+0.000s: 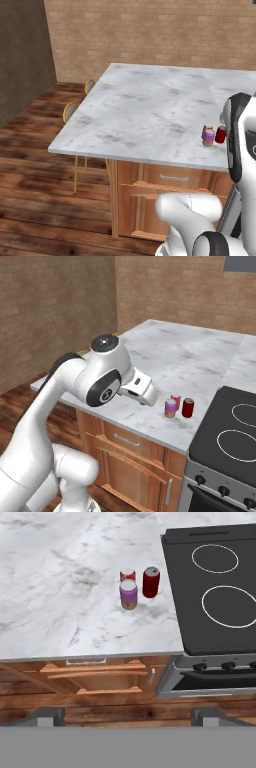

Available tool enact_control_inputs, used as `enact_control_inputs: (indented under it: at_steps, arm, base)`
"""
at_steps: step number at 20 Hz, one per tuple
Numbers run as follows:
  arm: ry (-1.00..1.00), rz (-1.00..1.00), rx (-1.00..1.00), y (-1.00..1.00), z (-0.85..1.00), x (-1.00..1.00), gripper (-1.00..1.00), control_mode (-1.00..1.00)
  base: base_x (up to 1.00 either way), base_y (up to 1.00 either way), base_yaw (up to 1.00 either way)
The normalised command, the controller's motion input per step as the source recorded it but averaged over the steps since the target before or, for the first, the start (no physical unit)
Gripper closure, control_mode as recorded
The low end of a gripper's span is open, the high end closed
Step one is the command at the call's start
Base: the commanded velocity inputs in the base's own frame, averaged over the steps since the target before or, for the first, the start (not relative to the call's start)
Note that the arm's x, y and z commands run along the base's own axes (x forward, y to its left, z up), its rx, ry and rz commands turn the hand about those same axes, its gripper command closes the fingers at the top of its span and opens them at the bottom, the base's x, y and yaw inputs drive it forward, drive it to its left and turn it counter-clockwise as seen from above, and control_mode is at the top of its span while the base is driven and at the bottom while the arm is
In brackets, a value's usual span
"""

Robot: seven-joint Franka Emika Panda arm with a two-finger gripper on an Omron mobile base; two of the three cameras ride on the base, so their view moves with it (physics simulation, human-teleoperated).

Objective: Four empty soda cans are scattered around the kitchen. Gather all the cans and cluster them next to the stove for recycling.

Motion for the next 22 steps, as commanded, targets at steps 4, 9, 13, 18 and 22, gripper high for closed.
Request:
enact_control_inputs:
  at_steps: [4,9,13,18,22]
  arm:
    - [0.0,0.04,0.0,0.37,0.03,-0.66,-1.0,-1.0]
    - [0.0,0.04,0.0,0.22,0.09,-0.62,-1.0,-1.0]
    - [0.04,0.04,0.0,0.11,0.08,-0.59,-1.0,-1.0]
    - [0.03,0.03,0.0,0.04,0.09,-0.54,-1.0,-1.0]
    - [0.0,0.0,0.0,0.0,0.0,0.0,-1.0,1.0]
  base:
    - [0.0,0.0,0.0]
    - [0.0,0.0,0.0]
    - [0.0,0.0,0.0]
    - [0.0,0.0,0.0]
    - [-0.55,0.0,0.01]
